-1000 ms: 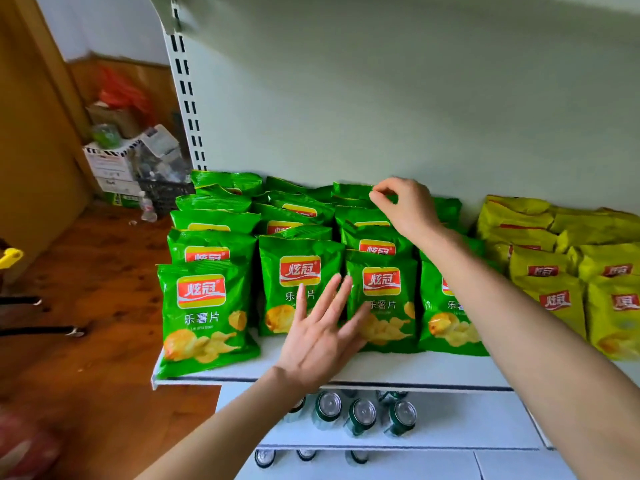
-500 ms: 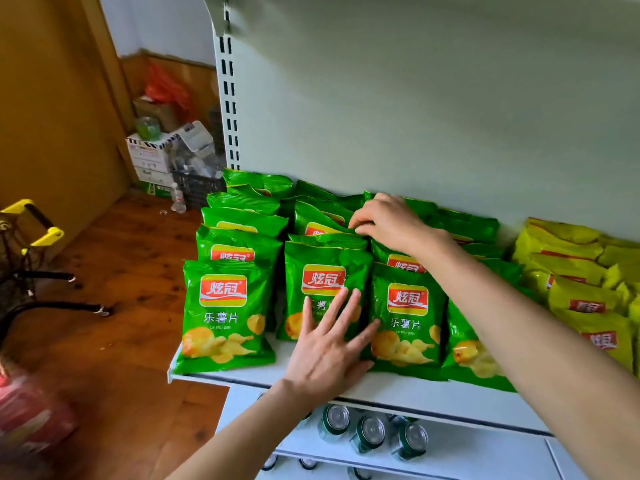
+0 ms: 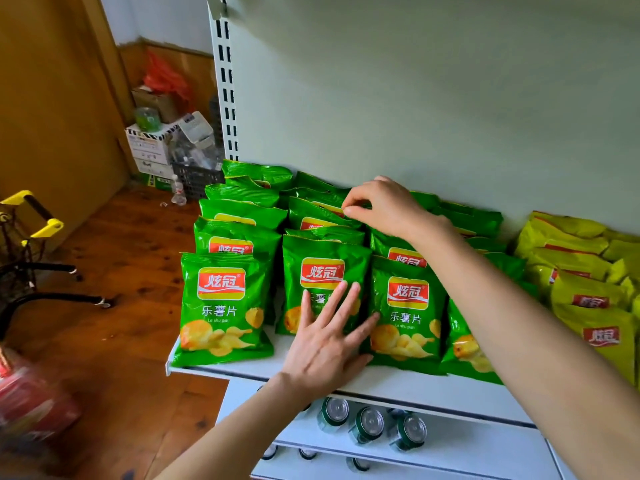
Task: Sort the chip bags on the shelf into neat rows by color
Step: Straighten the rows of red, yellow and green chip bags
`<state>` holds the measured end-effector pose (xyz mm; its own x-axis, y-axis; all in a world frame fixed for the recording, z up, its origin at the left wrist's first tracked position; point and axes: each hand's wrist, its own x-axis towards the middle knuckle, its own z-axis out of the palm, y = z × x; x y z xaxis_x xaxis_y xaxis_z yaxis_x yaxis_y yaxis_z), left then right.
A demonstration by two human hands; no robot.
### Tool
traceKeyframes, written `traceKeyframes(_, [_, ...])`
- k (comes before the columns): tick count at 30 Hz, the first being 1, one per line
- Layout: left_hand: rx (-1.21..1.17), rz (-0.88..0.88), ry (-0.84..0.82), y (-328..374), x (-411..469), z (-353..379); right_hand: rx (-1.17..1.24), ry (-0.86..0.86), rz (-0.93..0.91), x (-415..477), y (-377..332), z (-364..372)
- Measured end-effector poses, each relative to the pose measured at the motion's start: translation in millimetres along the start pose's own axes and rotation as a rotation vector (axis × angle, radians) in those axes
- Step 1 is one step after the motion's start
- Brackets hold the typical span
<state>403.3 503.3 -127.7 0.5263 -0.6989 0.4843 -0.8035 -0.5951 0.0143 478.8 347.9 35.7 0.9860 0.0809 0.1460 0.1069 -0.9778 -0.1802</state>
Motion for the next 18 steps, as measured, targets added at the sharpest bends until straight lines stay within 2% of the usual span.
traceKeyframes(4, [0.011,0.003,0.000,0,0,0,-0.127,-0.114,-0.040,-11,0,9])
traceKeyframes(8, [0.001,0.003,-0.011,1,0,0,0.025,0.006,0.019,-8,4,7])
traceKeyframes(10, [0.012,0.006,-0.018,1,0,0,0.010,0.072,0.044,0,8,6])
traceKeyframes(15, [0.015,0.013,-0.015,1,0,-1,-0.155,-0.011,0.062,18,14,14])
traceKeyframes(18, [0.021,0.022,0.024,0,-1,0,-0.041,0.002,0.124,17,16,15])
